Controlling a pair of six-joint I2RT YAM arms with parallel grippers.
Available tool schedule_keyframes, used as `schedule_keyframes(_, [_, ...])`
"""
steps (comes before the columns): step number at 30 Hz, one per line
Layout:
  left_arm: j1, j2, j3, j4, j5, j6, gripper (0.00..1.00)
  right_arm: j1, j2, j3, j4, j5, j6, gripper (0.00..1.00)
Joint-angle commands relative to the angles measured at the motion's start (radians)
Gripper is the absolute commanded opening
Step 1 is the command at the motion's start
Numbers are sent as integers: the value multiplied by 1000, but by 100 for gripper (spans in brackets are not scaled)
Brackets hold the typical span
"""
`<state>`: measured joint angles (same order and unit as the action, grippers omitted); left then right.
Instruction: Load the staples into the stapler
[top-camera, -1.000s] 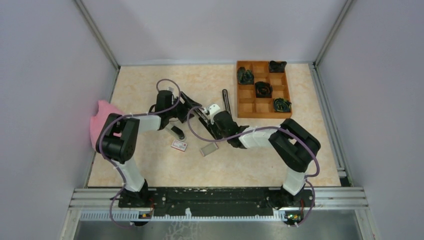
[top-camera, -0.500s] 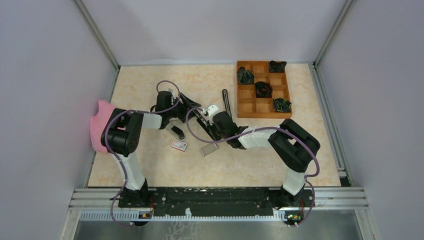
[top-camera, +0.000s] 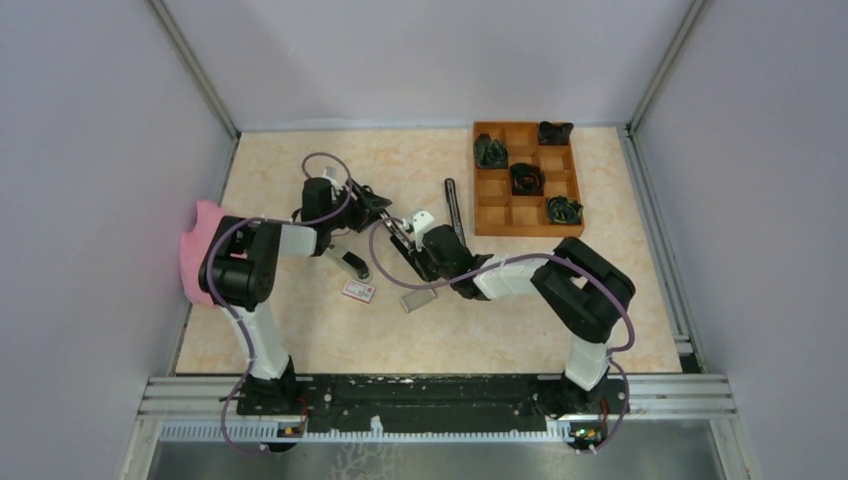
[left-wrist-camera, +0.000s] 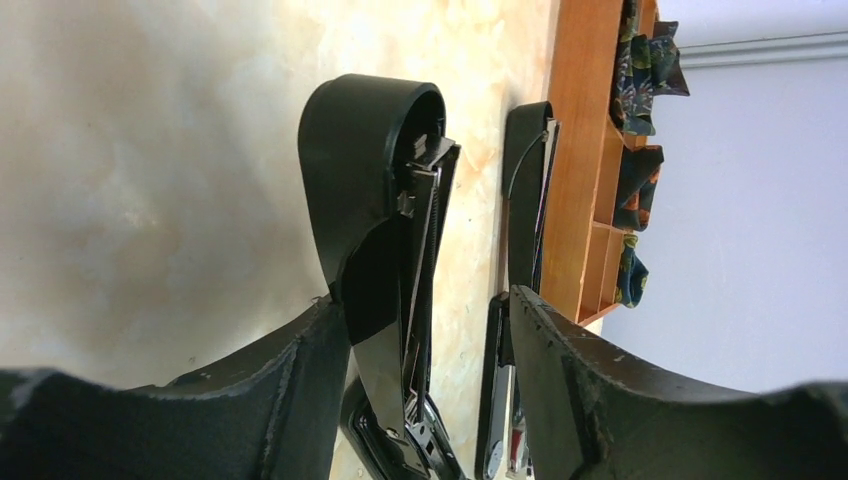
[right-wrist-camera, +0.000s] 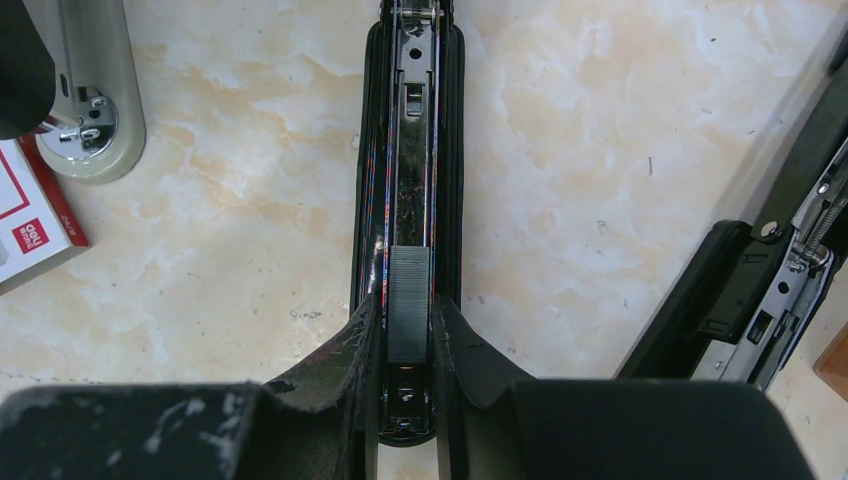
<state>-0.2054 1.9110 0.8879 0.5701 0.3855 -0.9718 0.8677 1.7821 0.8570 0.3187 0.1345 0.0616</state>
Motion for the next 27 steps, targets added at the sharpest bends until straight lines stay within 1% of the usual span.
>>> schedule_keyframes(1, [6,-45,-6,175,15,57,63,20,17,19,91,-60,-26,2])
schedule_keyframes(4, [6,-74,-22,174,7,93,59,19,30,30,95,-59,-32,2])
schedule_keyframes(9, [-3,-139,-33,104,-42,204,55,19,46,35,130,-73,-40,2])
schedule_keyframes(15, [-33,-225,-81,69,-109,337,52,19,69,54,161,-90,-59,2])
schedule_keyframes(18, [-61,-262,-95,25,-151,403,52,19,82,62,183,-89,-68,2])
schedule_keyframes(27, [-200,-360,-140,-84,-387,583,52,19,134,72,282,-110,-88,1])
